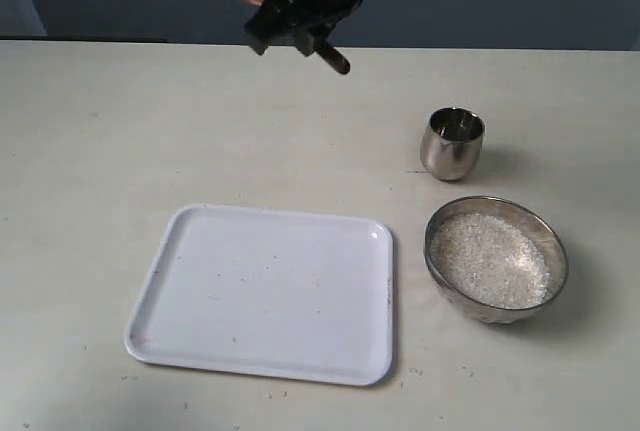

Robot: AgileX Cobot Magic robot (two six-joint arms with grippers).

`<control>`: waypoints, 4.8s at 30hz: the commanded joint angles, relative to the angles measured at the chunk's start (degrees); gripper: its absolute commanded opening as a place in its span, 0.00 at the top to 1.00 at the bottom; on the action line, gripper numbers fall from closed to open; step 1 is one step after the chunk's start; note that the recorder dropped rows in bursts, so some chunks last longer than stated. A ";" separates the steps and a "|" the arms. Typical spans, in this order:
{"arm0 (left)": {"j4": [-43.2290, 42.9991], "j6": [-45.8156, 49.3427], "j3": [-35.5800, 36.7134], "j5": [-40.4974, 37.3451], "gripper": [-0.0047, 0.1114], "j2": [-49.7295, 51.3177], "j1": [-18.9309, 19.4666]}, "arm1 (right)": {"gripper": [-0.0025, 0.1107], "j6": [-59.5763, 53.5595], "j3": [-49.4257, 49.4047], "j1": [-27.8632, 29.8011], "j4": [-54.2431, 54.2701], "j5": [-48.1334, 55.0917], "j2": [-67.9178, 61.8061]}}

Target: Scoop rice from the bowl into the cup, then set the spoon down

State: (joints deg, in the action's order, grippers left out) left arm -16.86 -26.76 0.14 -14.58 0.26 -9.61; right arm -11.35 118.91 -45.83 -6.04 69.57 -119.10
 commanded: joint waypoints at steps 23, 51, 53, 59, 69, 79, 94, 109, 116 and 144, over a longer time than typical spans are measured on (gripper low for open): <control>-0.33 -0.12 -0.14 0.51 0.96 -0.26 -0.41 | 0.98 10.48 -59.70 1.42 -22.80 0.40 40.19; -0.33 -0.09 -0.14 0.51 0.96 -0.26 -0.41 | 0.98 3.04 -63.81 1.87 -19.73 0.40 40.20; -0.33 -0.09 -0.14 0.51 0.96 -0.26 -0.41 | 0.98 2.94 -63.81 1.87 -15.96 0.40 40.20; -0.33 -0.09 -0.14 0.51 0.96 -0.26 -0.41 | 0.98 3.66 -63.81 1.87 -8.17 0.40 40.20; -0.33 -0.09 -0.14 0.51 0.96 -0.26 -0.41 | 0.98 3.91 -63.95 1.87 7.01 0.40 40.20; -0.33 -0.09 -0.14 0.51 0.96 -0.26 -0.41 | 0.98 12.50 -70.10 1.87 5.58 0.40 43.59; -0.33 -0.09 -0.14 0.51 0.96 -0.26 -0.41 | 0.98 10.99 -70.72 1.76 1.45 0.40 49.88; -0.33 -0.09 -0.14 0.51 0.96 -0.26 -0.41 | 0.98 9.62 -80.07 -9.02 -29.88 0.40 52.55; -0.33 -0.09 -0.14 0.51 0.96 -0.26 -0.41 | 0.98 5.42 -83.69 -12.58 -36.74 0.40 52.55; -0.33 -0.09 -0.14 0.51 0.96 -0.26 -0.41 | 0.98 7.48 -74.50 -12.76 -39.92 0.40 29.99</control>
State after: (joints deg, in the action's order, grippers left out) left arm -16.86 -26.76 0.14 -14.58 0.26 -9.61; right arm -4.20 44.07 -58.87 -46.02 69.97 -88.08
